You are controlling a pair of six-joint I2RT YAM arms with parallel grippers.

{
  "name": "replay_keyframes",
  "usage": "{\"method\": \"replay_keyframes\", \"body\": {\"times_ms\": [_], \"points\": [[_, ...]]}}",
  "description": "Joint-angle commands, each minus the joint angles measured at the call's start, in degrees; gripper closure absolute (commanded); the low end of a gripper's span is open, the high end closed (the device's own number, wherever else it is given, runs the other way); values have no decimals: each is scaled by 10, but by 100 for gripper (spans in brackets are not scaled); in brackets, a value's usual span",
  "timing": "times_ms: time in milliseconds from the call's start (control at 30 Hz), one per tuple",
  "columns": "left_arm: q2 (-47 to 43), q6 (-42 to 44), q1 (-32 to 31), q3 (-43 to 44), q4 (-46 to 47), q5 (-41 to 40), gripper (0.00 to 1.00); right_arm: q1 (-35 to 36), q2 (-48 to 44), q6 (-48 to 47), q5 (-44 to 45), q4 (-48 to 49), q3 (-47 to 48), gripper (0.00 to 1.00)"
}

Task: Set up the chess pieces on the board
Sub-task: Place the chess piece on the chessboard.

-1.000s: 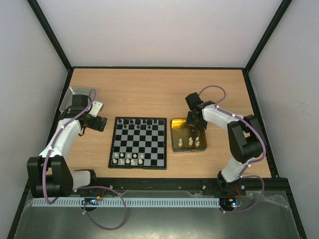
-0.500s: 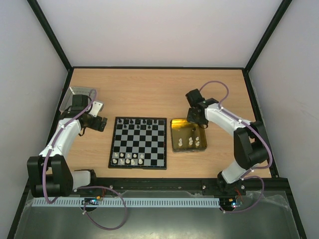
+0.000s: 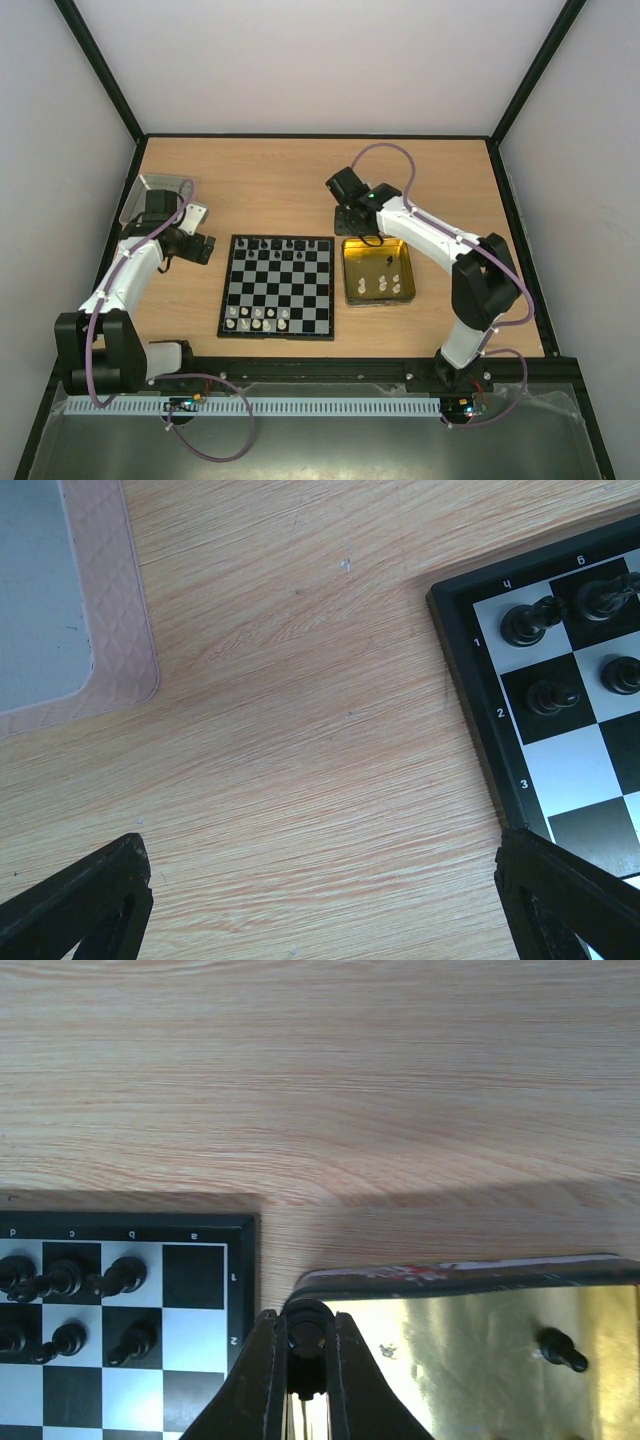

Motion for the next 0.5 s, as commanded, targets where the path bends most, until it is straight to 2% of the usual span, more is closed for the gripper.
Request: {"method": "replay_keyframes", "body": {"times_ms": [0, 467], "points": [[-7, -2, -1, 1, -8, 0, 6, 18, 38, 8, -2, -20, 36, 97], [-4, -10, -2, -2, -2, 3, 6, 54, 111, 10, -29, 17, 65, 97]]}}
